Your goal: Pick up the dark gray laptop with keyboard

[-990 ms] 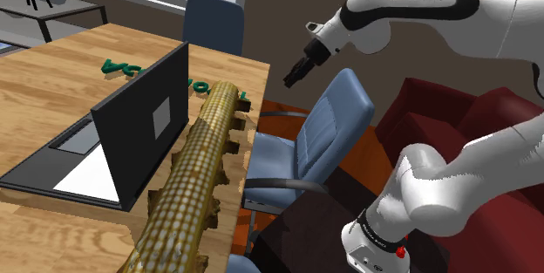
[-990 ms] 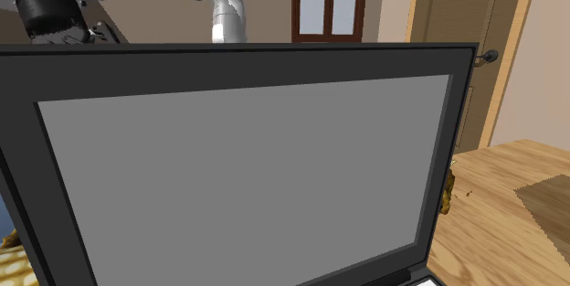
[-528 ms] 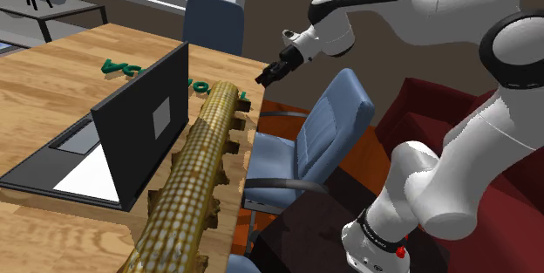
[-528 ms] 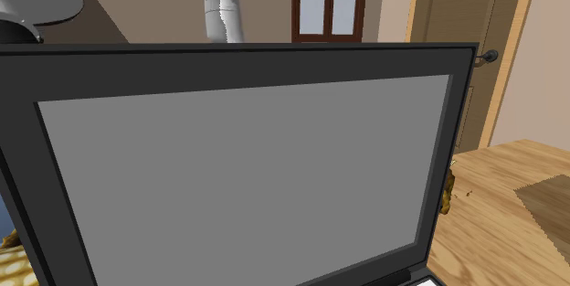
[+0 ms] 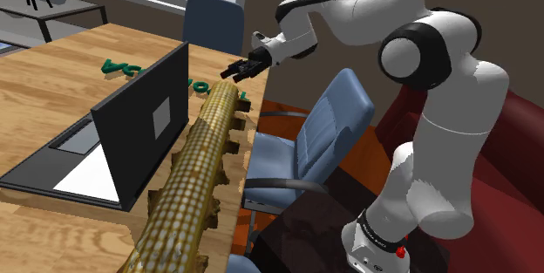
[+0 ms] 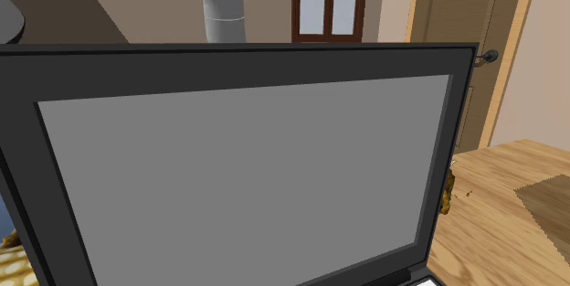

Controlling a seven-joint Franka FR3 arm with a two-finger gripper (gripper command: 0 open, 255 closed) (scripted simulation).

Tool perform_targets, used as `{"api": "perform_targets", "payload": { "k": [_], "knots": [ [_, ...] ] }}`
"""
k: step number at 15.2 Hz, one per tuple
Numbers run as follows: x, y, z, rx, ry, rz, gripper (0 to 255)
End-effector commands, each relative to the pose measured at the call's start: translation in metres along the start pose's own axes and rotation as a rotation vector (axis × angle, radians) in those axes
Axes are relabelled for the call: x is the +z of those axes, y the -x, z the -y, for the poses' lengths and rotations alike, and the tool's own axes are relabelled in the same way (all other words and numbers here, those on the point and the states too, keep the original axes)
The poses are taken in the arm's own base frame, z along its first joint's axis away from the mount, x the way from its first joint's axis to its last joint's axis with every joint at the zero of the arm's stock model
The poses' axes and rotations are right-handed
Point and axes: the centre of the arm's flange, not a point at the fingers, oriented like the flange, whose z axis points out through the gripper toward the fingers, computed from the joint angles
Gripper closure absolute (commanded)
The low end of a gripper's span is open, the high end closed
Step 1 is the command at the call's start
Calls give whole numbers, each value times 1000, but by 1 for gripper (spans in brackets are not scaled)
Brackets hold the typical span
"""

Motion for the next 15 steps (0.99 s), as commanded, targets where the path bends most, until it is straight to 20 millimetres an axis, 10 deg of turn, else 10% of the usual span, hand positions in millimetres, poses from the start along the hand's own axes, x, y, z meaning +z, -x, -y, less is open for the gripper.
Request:
{"api": "perform_targets", "payload": {
  "k": [1, 10, 15],
  "knots": [
    [21, -8, -20, -56, -77, -59, 0],
    [116, -72, -73, -292, -400, -289, 0],
    [126, -56, -82, -296, -407, -294, 0]
  ]
}}
